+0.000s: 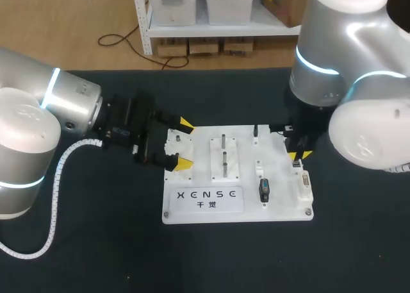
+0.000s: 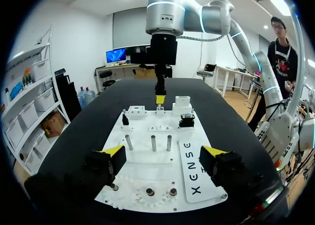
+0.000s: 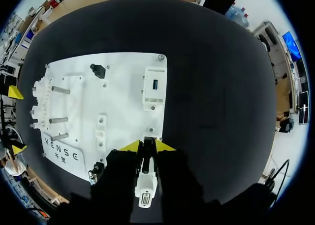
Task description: Insert the Ethernet cable into its matching sockets.
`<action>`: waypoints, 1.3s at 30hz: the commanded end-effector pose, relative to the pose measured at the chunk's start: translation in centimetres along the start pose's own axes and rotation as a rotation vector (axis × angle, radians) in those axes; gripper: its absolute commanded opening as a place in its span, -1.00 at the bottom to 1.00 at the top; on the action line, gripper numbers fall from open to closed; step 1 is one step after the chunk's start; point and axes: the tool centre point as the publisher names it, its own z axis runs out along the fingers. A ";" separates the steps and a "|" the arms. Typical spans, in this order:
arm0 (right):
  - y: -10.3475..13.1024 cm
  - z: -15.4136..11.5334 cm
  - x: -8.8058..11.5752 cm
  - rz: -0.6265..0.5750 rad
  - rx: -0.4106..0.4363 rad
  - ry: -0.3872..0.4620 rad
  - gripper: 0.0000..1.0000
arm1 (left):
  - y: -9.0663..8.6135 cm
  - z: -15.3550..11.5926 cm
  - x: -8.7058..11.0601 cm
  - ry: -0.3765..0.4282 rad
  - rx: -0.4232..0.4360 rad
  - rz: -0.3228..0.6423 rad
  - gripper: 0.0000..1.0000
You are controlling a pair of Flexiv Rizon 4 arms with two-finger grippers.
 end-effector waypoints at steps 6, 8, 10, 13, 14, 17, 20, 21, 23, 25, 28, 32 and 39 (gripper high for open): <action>-0.3 0.2 0.0 0.001 0.007 0.002 -1.00 | 0.0 0.0 0.1 -0.003 -0.001 0.001 1.00; -0.3 0.2 0.0 0.001 0.009 0.003 -1.00 | 0.0 0.0 0.1 -0.003 -0.001 0.001 1.00; -0.3 0.2 0.1 0.002 0.010 0.004 -1.00 | 0.0 0.0 0.1 -0.003 -0.001 0.001 1.00; -0.4 0.2 0.1 0.002 0.010 0.006 -1.00 | 0.0 0.0 0.1 -0.003 -0.001 0.001 1.00; -0.4 0.3 0.1 0.002 0.010 0.008 -1.00 | 0.0 0.0 0.1 -0.003 -0.001 0.001 1.00; -0.3 0.5 0.1 -0.001 0.007 0.011 -1.00 | 0.0 0.0 0.1 -0.003 -0.001 0.001 1.00; -0.2 0.8 0.1 -0.004 0.005 0.016 -1.00 | 0.0 0.0 0.1 -0.003 -0.001 0.001 1.00; -0.2 0.9 0.1 -0.004 0.005 0.018 -1.00 | 0.0 0.0 0.1 -0.003 -0.001 0.001 1.00; -0.2 1.0 0.2 -0.004 0.004 0.021 -1.00 | 0.0 0.0 0.1 -0.003 -0.001 0.001 1.00; -0.1 1.1 0.2 -0.004 0.004 0.023 -1.00 | 0.0 0.0 0.1 -0.003 -0.001 0.001 1.00; -0.1 1.4 0.1 -0.007 0.004 0.023 -1.00 | 0.0 0.0 0.1 -0.003 -0.001 0.001 1.00; -0.1 1.7 0.0 -0.012 0.005 0.026 -1.00 | 0.0 0.0 0.1 -0.003 -0.001 0.001 1.00; -0.1 2.2 0.2 -0.018 0.013 0.035 -1.00 | 0.0 0.0 0.1 -0.003 -0.001 0.001 1.00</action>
